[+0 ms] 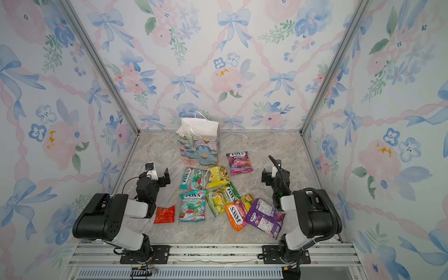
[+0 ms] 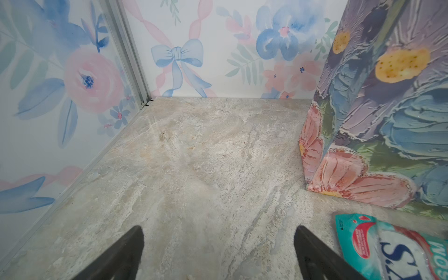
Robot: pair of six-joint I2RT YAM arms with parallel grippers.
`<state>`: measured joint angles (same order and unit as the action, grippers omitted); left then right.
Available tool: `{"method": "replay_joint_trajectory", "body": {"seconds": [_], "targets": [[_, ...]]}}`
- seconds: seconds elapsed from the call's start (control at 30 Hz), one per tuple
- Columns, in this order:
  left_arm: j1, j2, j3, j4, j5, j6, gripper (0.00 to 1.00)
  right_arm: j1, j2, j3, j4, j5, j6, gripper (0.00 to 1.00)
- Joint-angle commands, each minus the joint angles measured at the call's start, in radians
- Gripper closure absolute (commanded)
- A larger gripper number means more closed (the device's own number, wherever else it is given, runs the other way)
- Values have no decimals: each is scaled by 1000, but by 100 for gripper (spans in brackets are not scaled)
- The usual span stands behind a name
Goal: Place the snacks into the paper bag
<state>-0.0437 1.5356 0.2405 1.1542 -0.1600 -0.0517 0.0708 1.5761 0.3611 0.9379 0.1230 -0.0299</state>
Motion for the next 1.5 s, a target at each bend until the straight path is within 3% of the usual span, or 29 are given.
{"method": "replay_joint_trajectory", "body": {"seconds": [0.0,0.8,1.0,1.07,1.17,1.3,1.4,1.47], "targets": [[-2,12,13,-6,-2,16,2,-12,-21,24,-7,-14,16,3],[4,9,17,-15,16,14,2,-16,-21,26,-11,-12,22,3],[-16,4,11,-4,-32,23,2,-2,-50,-11,35,53,28,4],[-39,-26,3,-8,-83,31,2,29,-119,7,-57,101,2,4],[-73,-126,17,-130,-183,28,2,79,-278,116,-382,205,10,3],[-81,-293,127,-483,-233,-137,2,111,-418,365,-779,255,147,3],[-79,-417,141,-558,-261,-341,2,97,-477,393,-810,265,434,3],[-77,-503,136,-598,-260,-448,2,36,-486,311,-699,132,466,3]]}}
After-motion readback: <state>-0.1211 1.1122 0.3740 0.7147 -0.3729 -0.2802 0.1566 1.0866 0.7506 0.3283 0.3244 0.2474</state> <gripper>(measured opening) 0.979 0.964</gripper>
